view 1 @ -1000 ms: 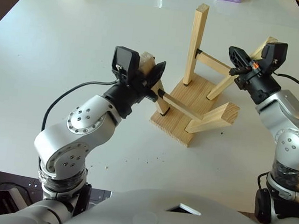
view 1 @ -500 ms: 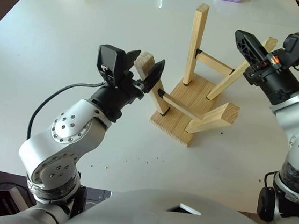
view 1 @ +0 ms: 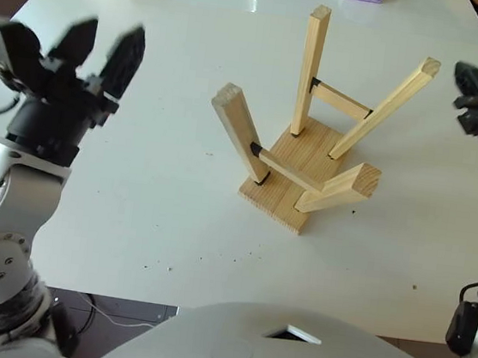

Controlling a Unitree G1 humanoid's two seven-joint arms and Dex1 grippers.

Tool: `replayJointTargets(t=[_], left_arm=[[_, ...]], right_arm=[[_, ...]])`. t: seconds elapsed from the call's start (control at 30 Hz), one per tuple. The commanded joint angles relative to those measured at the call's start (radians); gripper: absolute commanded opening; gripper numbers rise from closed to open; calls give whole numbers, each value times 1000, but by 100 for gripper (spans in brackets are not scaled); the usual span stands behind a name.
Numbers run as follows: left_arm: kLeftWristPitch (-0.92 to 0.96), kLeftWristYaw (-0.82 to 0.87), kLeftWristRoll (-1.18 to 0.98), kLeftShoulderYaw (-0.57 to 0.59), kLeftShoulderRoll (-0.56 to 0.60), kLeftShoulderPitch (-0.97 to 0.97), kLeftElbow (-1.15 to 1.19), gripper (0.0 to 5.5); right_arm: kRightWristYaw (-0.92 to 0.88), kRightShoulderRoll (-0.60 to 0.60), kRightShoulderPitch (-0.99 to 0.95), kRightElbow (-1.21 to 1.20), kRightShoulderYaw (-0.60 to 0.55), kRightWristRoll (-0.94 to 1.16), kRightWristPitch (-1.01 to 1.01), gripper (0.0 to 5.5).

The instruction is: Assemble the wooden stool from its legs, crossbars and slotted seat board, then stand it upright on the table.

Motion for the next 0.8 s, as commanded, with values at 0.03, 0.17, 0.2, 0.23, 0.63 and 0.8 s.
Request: replayJointTargets(t=[0.03, 0.17, 0.2, 0.23, 0.63, 0.8], left_arm=[[-65, -123, 247, -210, 49, 48, 172, 352], [-160, -201, 379, -419, -31, -88, 265, 352], [-182, -220, 407, -476, -60, -131, 288, 352], [-198, -240, 424, -523, -88, -170, 311, 352], [-144, -186, 530, -625, -188, -150, 196, 352], [-169, -140, 563, -514, -209, -168, 228, 352]], right_arm=[[-116, 104, 30, -55, 89, -98, -4, 0], [-196, 183, -8, -80, 130, -140, 25, 0], [-207, 200, -27, -80, 151, -154, 27, 0], [-221, 218, -45, -81, 166, -164, 33, 0], [-242, 360, -182, 140, 282, -311, -52, 0], [-220, 360, -172, 118, 227, -302, -71, 0]])
